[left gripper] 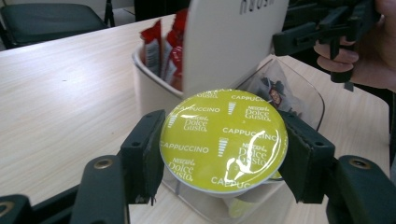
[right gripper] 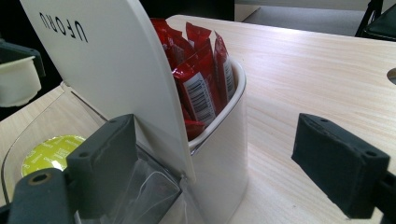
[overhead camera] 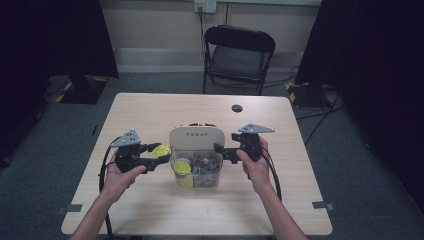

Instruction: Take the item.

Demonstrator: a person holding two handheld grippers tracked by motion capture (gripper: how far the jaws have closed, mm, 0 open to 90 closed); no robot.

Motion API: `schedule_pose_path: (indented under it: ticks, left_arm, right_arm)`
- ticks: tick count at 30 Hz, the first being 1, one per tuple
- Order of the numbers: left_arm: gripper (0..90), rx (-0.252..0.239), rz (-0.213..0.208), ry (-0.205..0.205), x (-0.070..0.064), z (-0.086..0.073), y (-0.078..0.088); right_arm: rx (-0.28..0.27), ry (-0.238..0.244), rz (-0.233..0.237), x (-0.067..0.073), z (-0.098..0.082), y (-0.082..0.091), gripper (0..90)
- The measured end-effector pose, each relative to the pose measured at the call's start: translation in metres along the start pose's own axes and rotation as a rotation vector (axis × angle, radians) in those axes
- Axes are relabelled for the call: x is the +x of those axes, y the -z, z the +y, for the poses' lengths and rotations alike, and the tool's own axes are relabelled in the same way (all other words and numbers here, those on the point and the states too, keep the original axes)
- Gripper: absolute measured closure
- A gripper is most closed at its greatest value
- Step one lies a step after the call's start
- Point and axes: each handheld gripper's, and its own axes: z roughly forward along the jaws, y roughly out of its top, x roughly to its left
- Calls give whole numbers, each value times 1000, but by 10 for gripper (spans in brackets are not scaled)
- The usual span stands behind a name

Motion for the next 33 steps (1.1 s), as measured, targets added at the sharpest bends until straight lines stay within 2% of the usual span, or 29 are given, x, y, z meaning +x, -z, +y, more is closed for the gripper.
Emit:
schedule_pose_path:
  ticks: [4,10,15,21,23,25,33]
  left_arm:
    - [382,-16,14,19,6,-1,5]
    - [383,-28,46,20,14,0,11]
    - [383,-29,90,49,25,-4,15]
    - [383,5,151,73,44,-11,19]
    - [383,11,151,78,47,-12,19]
    - [383,38,174,80,53,-17,18]
    - [383,64,213,113,68,-27,16]
  right_arm:
    - [-1,1,-1,0,0,0,132]
    - [0,-1,1,0,0,0,132]
    - [-1,-2,0,0,0,0,132]
    - [-1,-3,1,0,0,0,132]
    - [-1,-4,1,0,0,0,131]
    - [-1,-4,2,0,0,0,131]
    - [-1,-5,3,0,0,0,132]
